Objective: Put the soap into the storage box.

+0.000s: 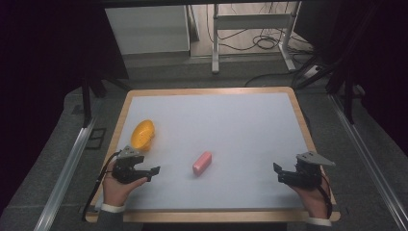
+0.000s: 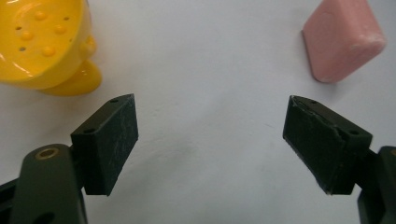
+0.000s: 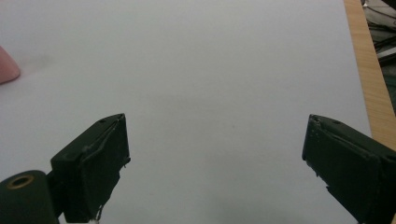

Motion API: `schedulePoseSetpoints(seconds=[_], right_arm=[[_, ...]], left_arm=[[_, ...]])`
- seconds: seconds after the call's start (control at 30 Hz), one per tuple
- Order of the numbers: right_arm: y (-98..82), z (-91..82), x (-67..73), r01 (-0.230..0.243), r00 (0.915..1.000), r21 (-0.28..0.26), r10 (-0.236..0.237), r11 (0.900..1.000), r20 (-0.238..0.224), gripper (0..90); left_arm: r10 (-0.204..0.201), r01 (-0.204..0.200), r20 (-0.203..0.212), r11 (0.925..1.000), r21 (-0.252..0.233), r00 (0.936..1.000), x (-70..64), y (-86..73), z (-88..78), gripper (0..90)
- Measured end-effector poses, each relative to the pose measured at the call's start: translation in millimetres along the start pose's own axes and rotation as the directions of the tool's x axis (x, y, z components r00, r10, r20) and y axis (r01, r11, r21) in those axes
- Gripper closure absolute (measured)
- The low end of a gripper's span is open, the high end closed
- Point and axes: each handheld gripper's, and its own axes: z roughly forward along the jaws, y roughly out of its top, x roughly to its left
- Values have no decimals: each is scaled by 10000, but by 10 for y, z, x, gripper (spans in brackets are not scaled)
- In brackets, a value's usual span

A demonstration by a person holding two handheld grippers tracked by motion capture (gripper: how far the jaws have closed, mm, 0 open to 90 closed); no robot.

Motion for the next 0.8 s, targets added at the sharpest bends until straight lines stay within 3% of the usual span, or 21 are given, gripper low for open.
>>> schedulePoseSetpoints(seconds=[0.23, 0.33, 0.63, 0.8], right_arm=[[-62, -6, -53, 41, 10000, 184, -40, 9998, -21, 97], [-32, -52, -27, 100, 9996, -57, -101, 9999, -266, 102], [-20, -61, 3, 291, 9991, -195, -297, 9994, -310, 115], [-20, -84, -3, 273, 9993, -278, -280, 9992, -248, 119]], left_arm=[[3, -4, 25, 10000, 34, 10000, -10, -14, -1, 185], [-4, 4, 88, 10000, -8, 10000, -17, -17, -8, 186], [37, -39, 149, 9999, 119, 9999, -4, -23, 39, 186], [-144, 144, 77, 9999, 80, 9999, -4, -24, 17, 190]])
